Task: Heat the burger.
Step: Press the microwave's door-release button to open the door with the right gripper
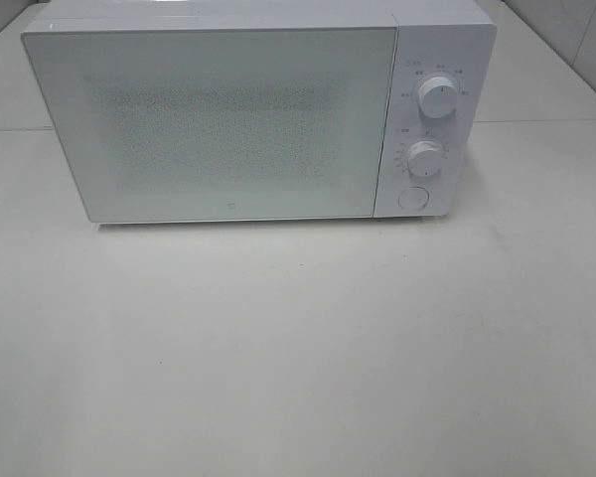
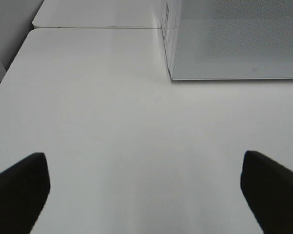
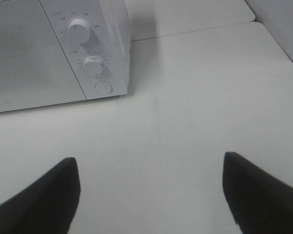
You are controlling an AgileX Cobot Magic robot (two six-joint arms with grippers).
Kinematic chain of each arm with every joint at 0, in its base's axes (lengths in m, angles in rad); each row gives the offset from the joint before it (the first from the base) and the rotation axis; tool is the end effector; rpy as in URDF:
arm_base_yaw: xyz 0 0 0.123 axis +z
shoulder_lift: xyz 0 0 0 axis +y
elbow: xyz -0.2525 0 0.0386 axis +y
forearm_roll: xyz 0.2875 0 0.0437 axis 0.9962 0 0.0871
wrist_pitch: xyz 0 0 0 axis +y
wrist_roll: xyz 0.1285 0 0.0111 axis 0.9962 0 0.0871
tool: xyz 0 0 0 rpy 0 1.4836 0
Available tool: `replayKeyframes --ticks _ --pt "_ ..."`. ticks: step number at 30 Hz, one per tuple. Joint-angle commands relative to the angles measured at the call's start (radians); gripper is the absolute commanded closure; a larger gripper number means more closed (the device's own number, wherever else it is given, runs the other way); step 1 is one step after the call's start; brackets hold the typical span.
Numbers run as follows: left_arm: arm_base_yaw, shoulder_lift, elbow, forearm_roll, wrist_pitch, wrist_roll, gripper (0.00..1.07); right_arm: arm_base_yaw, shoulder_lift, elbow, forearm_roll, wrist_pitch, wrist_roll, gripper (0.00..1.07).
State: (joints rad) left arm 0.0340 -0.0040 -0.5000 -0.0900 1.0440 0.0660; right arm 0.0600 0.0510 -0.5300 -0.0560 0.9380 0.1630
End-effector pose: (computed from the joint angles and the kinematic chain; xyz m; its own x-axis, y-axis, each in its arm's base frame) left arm 0.0940 -0.0068 0.2815 -0.4348 0.0058 -0.9005 0.0450 0.9989 -0.0153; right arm 0.1050 0.0005 0.2989 -0.3612 0.1079 -0.9262 0.0291 0.9941 0.1045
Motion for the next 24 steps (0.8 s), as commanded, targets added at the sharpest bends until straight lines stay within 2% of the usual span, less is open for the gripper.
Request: replayKeyframes --ticks 1,7,24 --pt "0.001 -0.027 0.004 -0.008 -0.007 -0.003 0.06 -0.027 -0.043 0.004 0.008 -0.007 0.007 0.31" --pt "0.001 -0.027 0.004 -0.008 -0.007 -0.003 0.06 -0.035 -0.083 0.034 0.004 0.065 0.010 0.31" --pt "0.001 -0.024 0.004 -0.008 -0.007 -0.003 0.06 -0.035 -0.083 0.029 0.005 0.063 0.006 0.31"
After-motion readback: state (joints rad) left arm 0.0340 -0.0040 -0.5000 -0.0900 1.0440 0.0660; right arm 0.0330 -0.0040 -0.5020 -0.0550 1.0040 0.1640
